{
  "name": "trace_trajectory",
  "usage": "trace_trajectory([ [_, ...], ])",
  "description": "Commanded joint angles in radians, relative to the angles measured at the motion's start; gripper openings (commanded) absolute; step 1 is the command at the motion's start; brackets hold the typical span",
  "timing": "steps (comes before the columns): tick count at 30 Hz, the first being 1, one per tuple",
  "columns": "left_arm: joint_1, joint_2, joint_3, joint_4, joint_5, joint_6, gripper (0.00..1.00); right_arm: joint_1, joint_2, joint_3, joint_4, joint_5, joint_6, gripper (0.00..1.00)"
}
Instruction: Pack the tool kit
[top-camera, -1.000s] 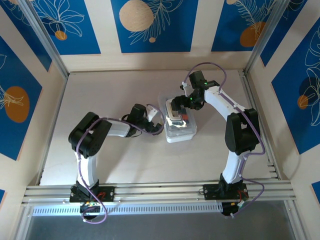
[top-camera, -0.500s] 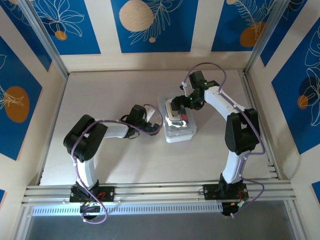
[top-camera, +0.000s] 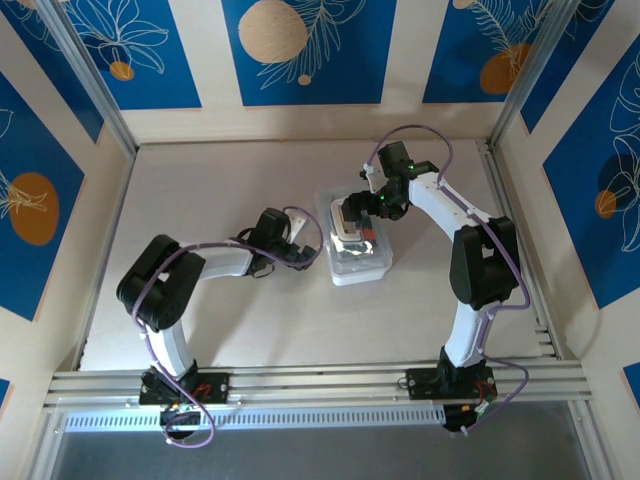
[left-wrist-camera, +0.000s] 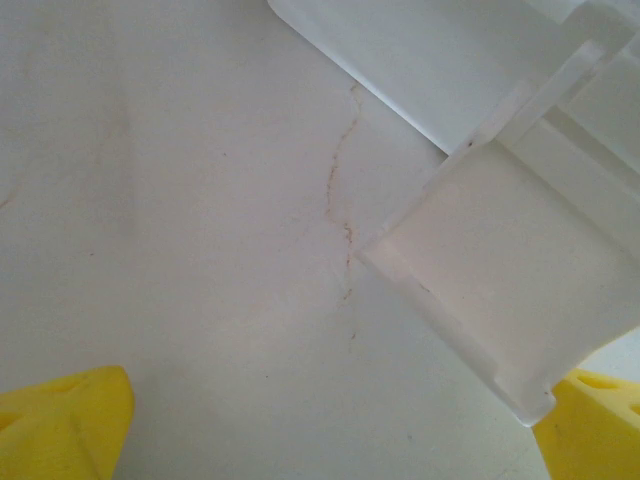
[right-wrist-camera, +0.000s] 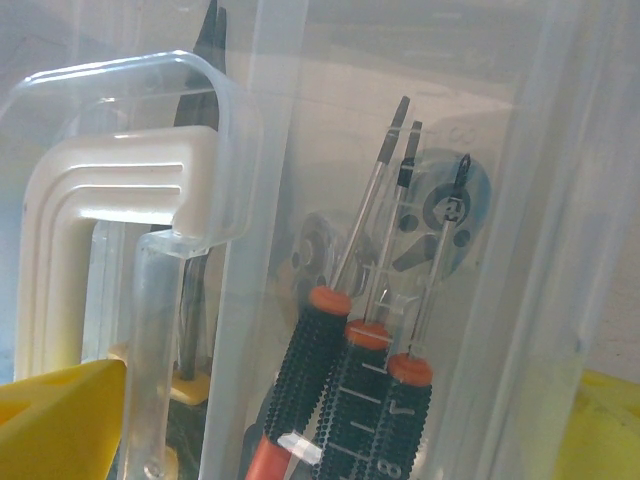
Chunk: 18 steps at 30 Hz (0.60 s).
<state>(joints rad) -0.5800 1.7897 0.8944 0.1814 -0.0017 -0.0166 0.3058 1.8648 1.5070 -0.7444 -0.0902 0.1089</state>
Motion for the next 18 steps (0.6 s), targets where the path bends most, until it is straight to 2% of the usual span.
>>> trace_trajectory([
  [1,0.012,-0.052,-0.003,-0.003,-0.039,0.011,1.00,0.032,0.019,-0.029,-0.054,-0.115,0.005,0.98],
  [18,0.014,-0.124,0.023,-0.047,-0.043,0.030,1.00,0.037,0.016,-0.039,-0.044,-0.121,0.008,0.98],
])
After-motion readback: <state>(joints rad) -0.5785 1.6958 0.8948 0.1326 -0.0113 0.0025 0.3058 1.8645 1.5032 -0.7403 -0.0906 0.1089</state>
